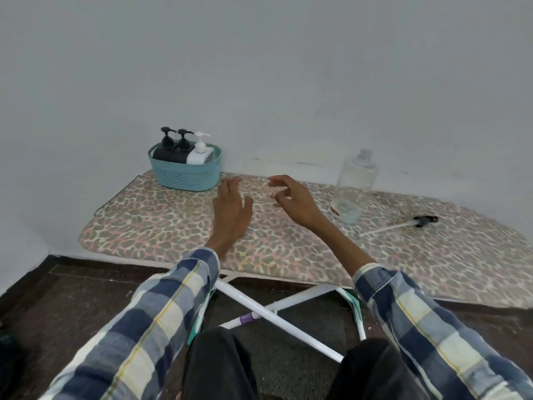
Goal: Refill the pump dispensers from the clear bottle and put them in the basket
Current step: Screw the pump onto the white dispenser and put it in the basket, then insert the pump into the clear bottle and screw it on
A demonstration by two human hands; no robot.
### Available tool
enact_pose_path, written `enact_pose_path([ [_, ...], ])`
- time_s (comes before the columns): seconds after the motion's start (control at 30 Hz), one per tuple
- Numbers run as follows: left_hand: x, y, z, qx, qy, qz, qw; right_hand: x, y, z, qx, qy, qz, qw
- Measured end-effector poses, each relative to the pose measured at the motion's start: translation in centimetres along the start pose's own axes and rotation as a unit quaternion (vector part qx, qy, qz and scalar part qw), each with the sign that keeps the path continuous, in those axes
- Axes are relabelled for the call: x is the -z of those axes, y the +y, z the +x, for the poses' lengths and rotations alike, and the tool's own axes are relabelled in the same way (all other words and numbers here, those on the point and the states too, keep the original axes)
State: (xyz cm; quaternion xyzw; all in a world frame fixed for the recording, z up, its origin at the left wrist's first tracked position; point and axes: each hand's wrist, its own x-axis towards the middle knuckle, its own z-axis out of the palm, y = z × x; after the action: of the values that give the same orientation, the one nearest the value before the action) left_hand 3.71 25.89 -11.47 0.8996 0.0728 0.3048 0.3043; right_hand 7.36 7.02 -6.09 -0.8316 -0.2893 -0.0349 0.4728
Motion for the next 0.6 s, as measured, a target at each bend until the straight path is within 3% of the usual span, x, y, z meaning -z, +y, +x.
enact_pose_path([
  [0.17,-3.8,6.8,-1.2,-0.055,-0.052,-0.073,0.994,5.3,0.8,-5.0,0.014,0.099,0.059,0.993],
  [0.37,-7.7,13.9,-0.6,-0.059,-0.077,-0.163,0.982,11.9,5.3,-9.2,-0.010,0.228,0.040,0.973],
  [0.6,-11.1,19.7,0.8,-0.009,-0.107,-0.222,0.969,18.0,13.4,-10.9,-0.145,0.413,-0.075,0.896],
])
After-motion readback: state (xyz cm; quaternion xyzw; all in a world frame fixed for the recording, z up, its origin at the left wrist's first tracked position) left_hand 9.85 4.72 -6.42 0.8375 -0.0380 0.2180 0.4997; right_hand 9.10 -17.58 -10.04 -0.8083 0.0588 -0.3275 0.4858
